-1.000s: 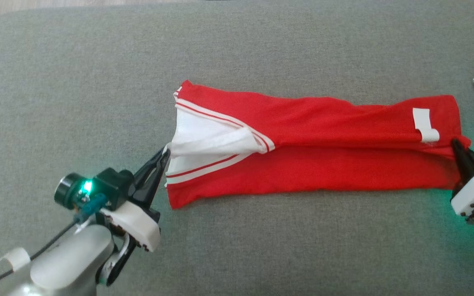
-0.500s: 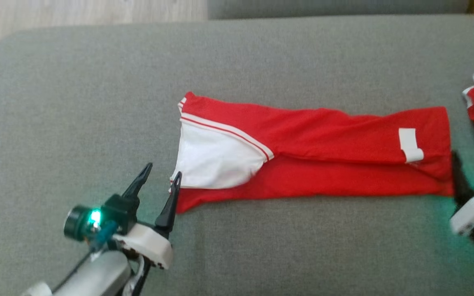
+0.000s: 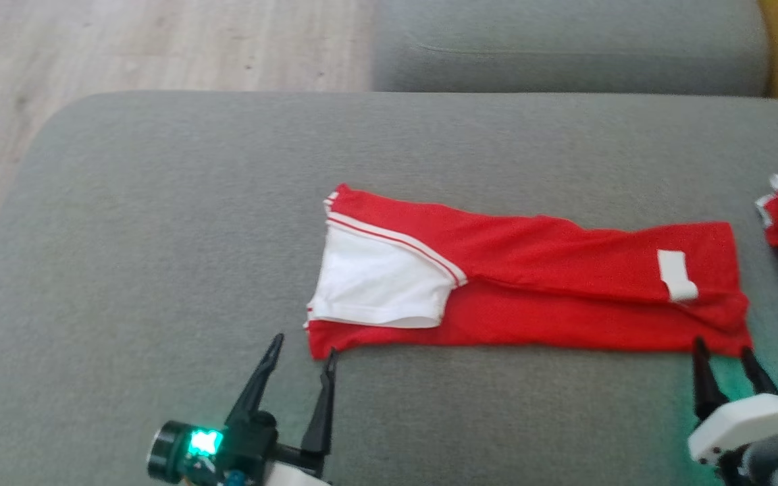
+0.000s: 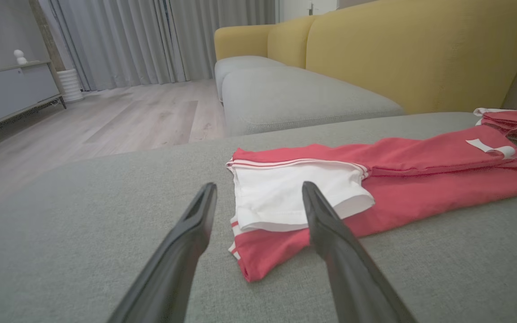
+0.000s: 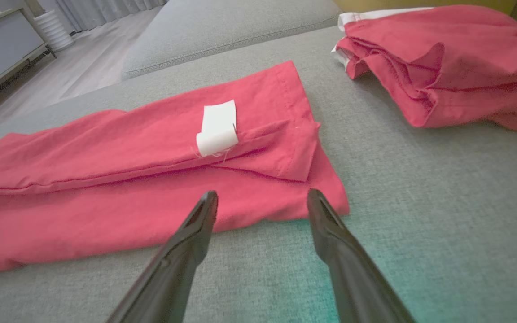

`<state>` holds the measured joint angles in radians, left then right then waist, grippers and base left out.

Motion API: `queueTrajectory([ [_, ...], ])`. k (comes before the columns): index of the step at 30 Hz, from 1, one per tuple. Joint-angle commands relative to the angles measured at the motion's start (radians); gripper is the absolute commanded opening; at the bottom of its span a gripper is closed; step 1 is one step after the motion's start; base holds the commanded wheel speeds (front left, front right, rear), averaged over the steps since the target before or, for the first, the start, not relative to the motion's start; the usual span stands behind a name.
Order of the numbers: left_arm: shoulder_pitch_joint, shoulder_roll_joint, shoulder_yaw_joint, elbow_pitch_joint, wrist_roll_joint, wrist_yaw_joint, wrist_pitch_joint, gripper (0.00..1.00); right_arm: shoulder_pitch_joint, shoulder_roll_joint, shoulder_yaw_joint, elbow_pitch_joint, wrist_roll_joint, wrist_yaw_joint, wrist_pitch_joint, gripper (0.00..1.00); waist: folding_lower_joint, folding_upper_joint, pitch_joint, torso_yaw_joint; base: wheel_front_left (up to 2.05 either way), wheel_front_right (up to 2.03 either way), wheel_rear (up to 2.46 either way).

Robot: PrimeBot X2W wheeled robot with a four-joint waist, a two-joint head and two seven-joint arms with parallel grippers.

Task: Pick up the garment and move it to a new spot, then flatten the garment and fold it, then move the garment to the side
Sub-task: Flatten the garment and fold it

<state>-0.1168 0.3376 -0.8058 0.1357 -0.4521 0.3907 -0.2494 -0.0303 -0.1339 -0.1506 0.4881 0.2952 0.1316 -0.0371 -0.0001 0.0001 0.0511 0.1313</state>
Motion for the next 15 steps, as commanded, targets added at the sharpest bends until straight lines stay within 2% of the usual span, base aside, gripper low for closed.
queueTrajectory([
  [1, -0.025, -0.003, 0.045, -0.037, 0.019, -0.002, -0.012, 1.00, -0.037, -0.009, -0.003, -0.019, -0.012, -0.001, -0.014, 1.00, 0.0001, -0.0001, -0.008, 0.024, 0.00, 0.00, 0.00],
  [9, 0.028, -0.062, 0.087, -0.058, 0.141, -0.034, -0.012, 1.00, -0.165, 0.007, -0.257, 0.079, -0.076, -0.001, 0.033, 1.00, 0.0001, -0.0001, 0.011, 0.113, 0.00, 0.00, 0.00],
  [15, 0.034, -0.095, 0.122, -0.052, 0.188, -0.065, -0.012, 1.00, -0.242, 0.005, -0.416, 0.165, -0.161, -0.001, 0.102, 1.00, 0.0001, -0.0001, 0.042, 0.144, 0.00, 0.00, 0.00],
])
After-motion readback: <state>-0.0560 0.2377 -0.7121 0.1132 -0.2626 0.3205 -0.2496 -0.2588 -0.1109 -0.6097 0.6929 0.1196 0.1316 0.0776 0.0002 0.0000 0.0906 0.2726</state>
